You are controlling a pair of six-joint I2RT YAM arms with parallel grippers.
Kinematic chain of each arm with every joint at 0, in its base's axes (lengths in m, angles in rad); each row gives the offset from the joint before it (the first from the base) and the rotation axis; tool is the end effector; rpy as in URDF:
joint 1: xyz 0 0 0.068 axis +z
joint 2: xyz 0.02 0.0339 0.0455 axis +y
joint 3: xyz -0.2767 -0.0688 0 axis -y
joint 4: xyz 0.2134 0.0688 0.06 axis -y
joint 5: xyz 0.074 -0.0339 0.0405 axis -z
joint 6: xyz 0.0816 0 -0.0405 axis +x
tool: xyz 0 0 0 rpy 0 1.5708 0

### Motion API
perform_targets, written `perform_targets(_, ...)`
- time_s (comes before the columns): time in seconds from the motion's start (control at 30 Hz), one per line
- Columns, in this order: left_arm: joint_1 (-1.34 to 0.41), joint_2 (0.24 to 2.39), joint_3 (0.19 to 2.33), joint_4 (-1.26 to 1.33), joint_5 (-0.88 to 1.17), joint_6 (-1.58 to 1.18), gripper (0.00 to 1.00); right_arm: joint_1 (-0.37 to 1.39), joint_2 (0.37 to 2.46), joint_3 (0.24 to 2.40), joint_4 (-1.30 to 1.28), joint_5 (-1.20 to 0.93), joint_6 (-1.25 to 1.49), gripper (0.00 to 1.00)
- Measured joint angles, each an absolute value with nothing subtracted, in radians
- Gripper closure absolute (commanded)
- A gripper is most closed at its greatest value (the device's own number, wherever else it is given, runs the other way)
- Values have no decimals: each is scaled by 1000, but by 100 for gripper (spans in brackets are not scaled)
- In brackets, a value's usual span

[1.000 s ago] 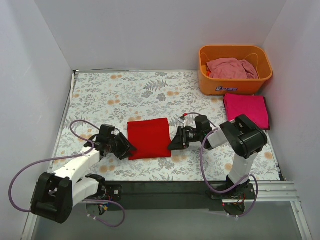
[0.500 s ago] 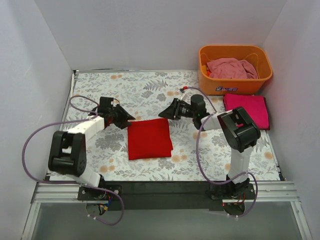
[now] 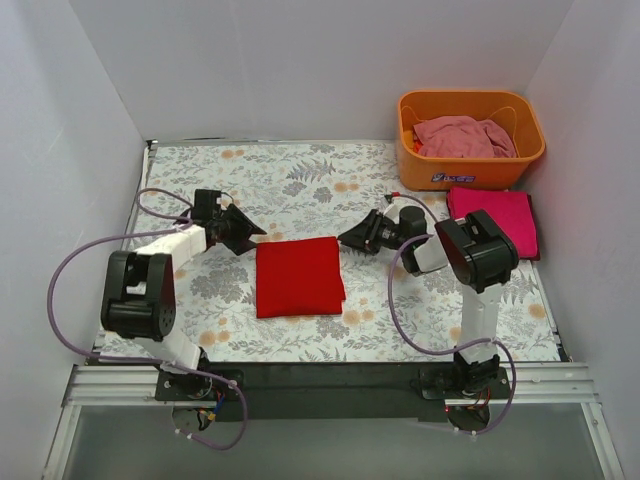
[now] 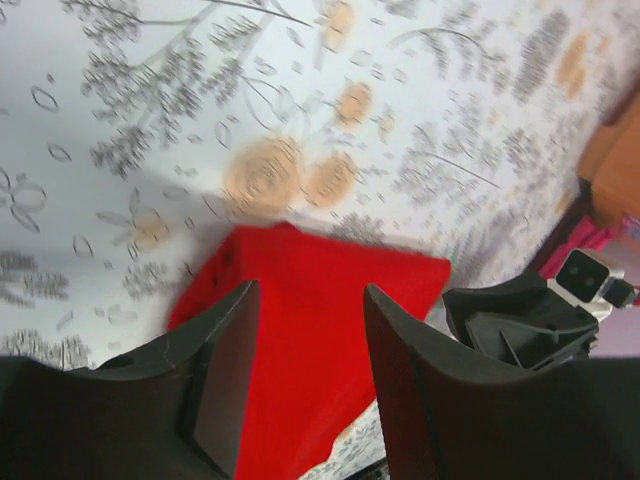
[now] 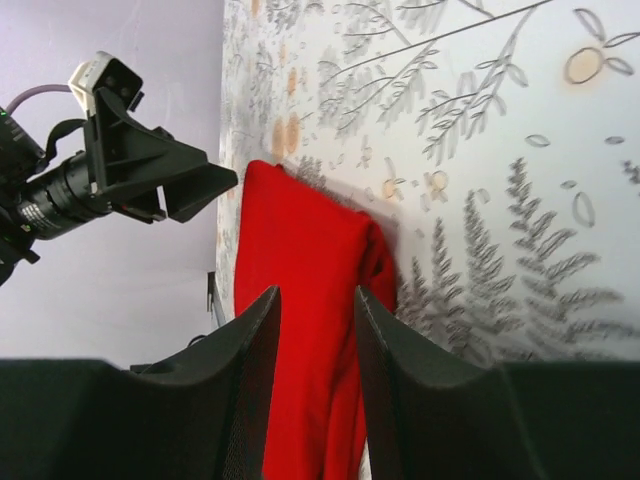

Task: Fold and stack the t-shirts
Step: Fold the tshirt

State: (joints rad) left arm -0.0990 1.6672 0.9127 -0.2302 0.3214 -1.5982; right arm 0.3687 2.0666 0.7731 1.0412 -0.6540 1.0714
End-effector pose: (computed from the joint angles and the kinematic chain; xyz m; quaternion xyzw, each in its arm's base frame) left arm 0.3228 -0.0580 0.1603 -0.6101 0.7232 -0.3152 0.0735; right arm 0.3572 0.1912 0.1334 0.0729 0.7705 0.5734 0.2687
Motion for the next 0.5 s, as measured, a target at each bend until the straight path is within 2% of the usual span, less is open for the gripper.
perform_targets(0.23,-140,1344,827,-283,337,-1554,57,388,1849,677,1065,-710,1073,58)
perform_targets(0.33,-252,1265,772,-286,355,-1552,60,429,1807,635,1100,-749,1075,58)
perform_targets(0.5,-444,1249,619,-283,394,-1592,66,470,1832,559,1124,-774,1078,58)
